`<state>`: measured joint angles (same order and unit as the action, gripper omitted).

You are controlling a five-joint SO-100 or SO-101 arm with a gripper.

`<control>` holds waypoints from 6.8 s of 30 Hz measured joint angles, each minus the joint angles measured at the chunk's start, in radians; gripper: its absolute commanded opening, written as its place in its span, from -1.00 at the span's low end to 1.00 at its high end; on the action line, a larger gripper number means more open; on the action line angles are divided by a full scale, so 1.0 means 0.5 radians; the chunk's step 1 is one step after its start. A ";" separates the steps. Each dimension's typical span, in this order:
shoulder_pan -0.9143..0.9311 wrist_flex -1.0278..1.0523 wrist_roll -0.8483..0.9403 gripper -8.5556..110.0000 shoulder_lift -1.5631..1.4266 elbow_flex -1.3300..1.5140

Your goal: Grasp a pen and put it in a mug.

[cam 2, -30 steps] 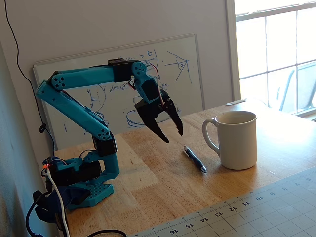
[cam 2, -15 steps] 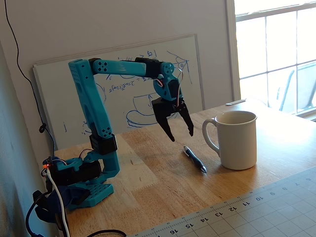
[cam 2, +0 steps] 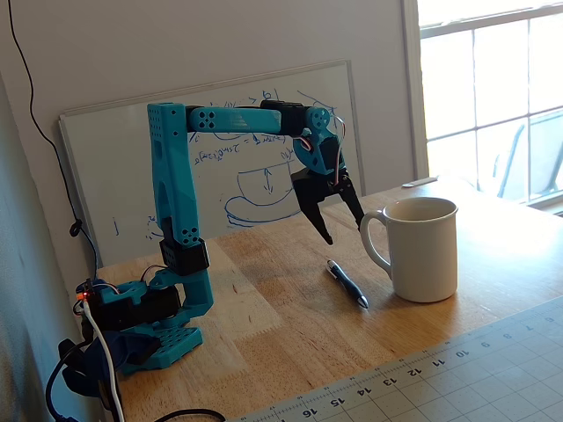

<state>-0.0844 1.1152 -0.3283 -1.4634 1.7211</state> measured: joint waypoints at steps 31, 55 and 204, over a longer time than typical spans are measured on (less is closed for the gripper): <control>0.000 0.000 0.025 -0.50 0.258 0.156; 0.018 -0.025 0.031 -0.84 0.295 0.150; 0.531 -0.249 1.267 -0.83 -3.583 2.761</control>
<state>0.1810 0.9910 0.3053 -3.2551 3.1017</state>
